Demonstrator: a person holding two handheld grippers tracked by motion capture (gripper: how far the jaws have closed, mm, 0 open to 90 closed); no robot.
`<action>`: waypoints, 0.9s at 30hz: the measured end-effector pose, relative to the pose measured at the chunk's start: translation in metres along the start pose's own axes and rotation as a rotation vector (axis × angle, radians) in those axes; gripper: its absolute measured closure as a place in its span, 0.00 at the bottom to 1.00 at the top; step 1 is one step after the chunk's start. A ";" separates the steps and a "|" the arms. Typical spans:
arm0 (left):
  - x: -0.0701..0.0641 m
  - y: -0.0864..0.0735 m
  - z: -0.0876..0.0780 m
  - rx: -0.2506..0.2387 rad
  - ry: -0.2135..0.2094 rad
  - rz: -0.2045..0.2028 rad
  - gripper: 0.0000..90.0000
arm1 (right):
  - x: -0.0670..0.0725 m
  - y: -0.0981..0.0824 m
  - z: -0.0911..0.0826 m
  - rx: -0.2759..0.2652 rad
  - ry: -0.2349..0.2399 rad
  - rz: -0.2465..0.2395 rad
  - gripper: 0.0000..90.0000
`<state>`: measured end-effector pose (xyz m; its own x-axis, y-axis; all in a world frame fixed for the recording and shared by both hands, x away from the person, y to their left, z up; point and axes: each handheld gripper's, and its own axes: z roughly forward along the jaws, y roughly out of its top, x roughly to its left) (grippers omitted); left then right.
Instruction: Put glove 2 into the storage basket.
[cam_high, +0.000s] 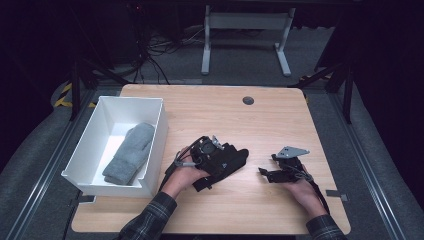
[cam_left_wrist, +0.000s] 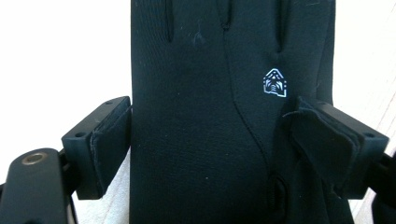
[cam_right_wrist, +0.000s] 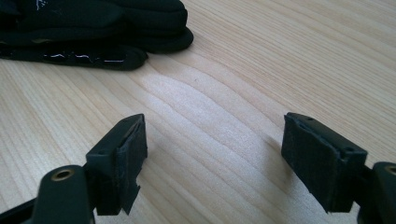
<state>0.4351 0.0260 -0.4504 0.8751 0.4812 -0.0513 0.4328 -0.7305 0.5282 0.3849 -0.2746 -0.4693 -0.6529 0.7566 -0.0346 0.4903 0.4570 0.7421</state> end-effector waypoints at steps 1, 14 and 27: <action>0.001 -0.001 0.000 -0.001 -0.009 -0.002 0.16 | 0.000 0.000 0.000 0.000 0.000 0.000 0.26; 0.000 -0.002 -0.006 0.007 -0.100 -0.001 0.63 | 0.001 0.000 0.000 -0.001 -0.001 0.002 0.26; -0.002 0.004 -0.034 -0.030 -0.132 -0.108 0.76 | 0.001 0.000 0.000 0.000 -0.001 0.001 0.26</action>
<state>0.4271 0.0386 -0.4191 0.8458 0.4867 -0.2187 0.5205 -0.6625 0.5386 0.3842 -0.2737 -0.4692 -0.6515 0.7578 -0.0343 0.4912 0.4559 0.7422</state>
